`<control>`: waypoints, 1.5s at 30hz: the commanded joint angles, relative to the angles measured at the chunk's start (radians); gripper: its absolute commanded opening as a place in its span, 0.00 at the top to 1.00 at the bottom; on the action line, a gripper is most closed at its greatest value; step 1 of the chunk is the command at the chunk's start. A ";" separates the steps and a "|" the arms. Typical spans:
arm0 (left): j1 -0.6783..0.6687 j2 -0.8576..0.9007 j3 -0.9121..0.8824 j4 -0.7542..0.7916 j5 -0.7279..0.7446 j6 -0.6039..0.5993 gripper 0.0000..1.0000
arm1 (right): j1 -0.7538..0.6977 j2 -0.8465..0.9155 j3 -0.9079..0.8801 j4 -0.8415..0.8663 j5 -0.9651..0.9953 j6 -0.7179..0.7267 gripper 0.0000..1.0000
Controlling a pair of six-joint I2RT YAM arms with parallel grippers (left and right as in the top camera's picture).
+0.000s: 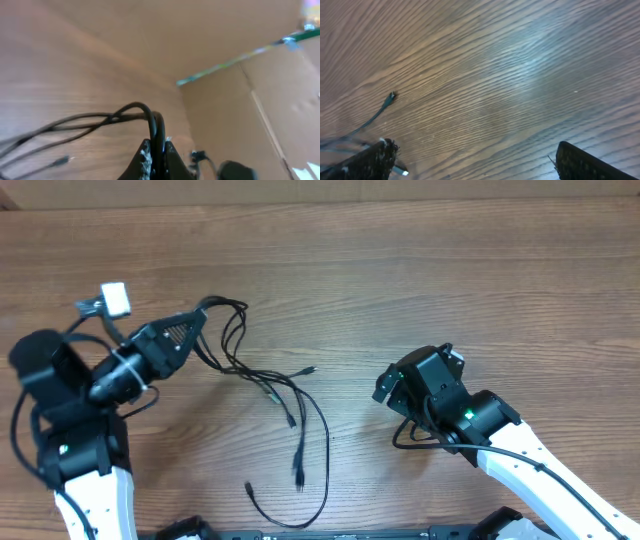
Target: Untangle cables
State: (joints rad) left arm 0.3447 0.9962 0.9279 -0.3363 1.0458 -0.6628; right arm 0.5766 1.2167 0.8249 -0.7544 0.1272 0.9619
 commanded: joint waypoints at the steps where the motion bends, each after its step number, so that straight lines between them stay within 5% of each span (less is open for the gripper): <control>1: -0.077 0.050 0.024 -0.080 -0.175 0.110 0.96 | -0.003 -0.003 0.007 0.027 -0.044 -0.051 0.00; 18: -0.649 0.175 0.024 -0.174 -0.692 0.327 0.94 | -0.009 -0.005 0.008 0.036 -0.079 -0.050 0.00; 21: -0.724 0.195 0.024 -0.200 -0.801 0.360 0.75 | -0.012 -0.005 0.008 0.036 -0.088 -0.050 0.00; 23: -0.752 0.212 0.024 -0.216 -0.854 0.360 0.48 | -0.012 -0.005 0.008 0.036 -0.096 -0.050 0.00; 24: -0.762 0.225 0.024 -0.224 -0.853 0.360 0.22 | -0.012 -0.005 0.008 0.036 -0.097 -0.050 0.00; 27: -0.764 0.230 0.024 -0.233 -0.854 0.360 0.09 | -0.012 -0.005 0.008 0.036 -0.097 -0.050 0.00; 30: -0.764 0.230 0.024 -0.237 -0.862 0.360 0.00 | -0.012 -0.005 0.008 0.036 -0.098 -0.055 0.00; 45: -0.649 0.230 0.024 -0.449 -1.116 0.258 0.00 | -0.012 -0.005 0.008 0.195 -0.272 -0.284 0.00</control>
State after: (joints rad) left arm -0.3630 1.2270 0.9306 -0.7547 -0.0162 -0.3744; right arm 0.5694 1.2167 0.8249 -0.5884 -0.1188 0.7238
